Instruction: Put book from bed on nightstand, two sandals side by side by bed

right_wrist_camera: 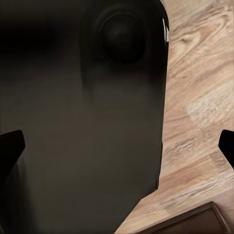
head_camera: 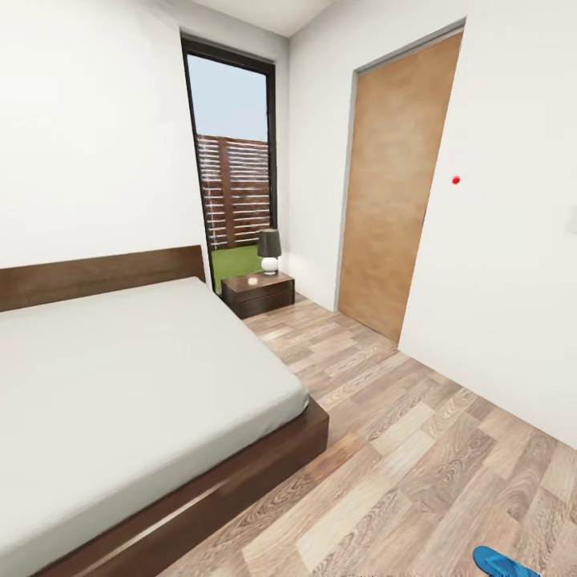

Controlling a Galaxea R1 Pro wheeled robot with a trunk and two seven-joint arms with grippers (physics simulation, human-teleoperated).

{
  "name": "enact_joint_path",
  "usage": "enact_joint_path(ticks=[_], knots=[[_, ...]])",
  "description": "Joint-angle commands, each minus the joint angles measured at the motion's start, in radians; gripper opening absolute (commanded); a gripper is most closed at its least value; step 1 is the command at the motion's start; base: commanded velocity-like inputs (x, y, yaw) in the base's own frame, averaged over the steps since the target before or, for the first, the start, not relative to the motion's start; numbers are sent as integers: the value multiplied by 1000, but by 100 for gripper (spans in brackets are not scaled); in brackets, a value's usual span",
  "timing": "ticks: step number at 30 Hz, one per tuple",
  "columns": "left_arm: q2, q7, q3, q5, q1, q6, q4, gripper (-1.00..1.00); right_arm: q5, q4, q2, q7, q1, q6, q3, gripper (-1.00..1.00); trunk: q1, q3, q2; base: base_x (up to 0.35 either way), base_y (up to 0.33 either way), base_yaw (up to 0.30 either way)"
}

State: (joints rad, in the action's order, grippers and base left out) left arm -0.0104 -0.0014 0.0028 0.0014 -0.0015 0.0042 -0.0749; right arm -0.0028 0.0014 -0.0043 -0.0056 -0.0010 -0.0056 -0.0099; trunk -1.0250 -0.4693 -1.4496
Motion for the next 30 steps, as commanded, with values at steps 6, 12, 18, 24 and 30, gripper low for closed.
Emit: enact_joint_path(ticks=[6,12,18,24,30], knots=[[-2,0,0,0,0,0,0,100,0,0,0,-1,0,-1,-1,100,0,-1,0,0,0,-282],[-2,0,0,0,0,0,-2,100,0,0,0,-1,-1,-1,-1,100,0,-1,0,0,0,-282],[-3,0,0,0,0,0,-2,100,0,0,0,-1,-1,-1,-1,100,0,-1,0,0,0,-282],[-3,0,0,0,0,0,-2,100,0,0,1,-1,-1,-1,-1,100,0,-1,0,0,0,-282],[-3,0,-1,-1,0,0,-2,100,0,0,0,-1,0,-1,-1,100,0,-1,0,0,0,-282]])
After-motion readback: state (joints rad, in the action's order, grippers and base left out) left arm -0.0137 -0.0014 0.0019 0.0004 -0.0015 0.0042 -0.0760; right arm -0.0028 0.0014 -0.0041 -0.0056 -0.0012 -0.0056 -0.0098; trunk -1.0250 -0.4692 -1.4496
